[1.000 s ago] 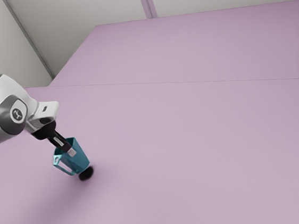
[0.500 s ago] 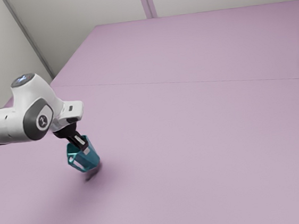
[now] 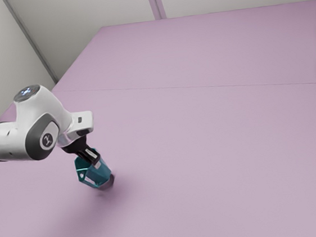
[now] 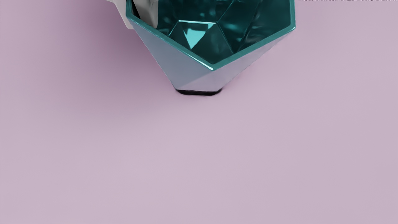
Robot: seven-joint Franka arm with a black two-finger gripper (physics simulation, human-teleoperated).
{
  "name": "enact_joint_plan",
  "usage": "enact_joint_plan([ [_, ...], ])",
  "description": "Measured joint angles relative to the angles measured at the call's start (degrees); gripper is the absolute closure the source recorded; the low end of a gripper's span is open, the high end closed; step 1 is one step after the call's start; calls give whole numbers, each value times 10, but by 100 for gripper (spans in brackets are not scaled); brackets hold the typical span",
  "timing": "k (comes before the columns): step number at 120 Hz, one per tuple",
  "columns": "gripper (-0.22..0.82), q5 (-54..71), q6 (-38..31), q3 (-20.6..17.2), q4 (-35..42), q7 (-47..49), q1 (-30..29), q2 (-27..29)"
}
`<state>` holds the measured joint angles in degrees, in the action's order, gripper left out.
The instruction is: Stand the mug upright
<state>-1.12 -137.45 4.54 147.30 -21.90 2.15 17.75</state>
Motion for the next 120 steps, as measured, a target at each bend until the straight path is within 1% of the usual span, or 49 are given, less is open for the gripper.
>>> enact_joint_plan([
  [26,79,0,-2,-13,0,28,0,-4],
  [45,79,-4,10,-21,0,47,0,-4],
  [96,78,-8,35,-23,0,83,0,-14],
  [108,70,-10,37,-23,-1,88,0,-18],
  [120,54,-11,39,-23,-2,91,0,-20],
])
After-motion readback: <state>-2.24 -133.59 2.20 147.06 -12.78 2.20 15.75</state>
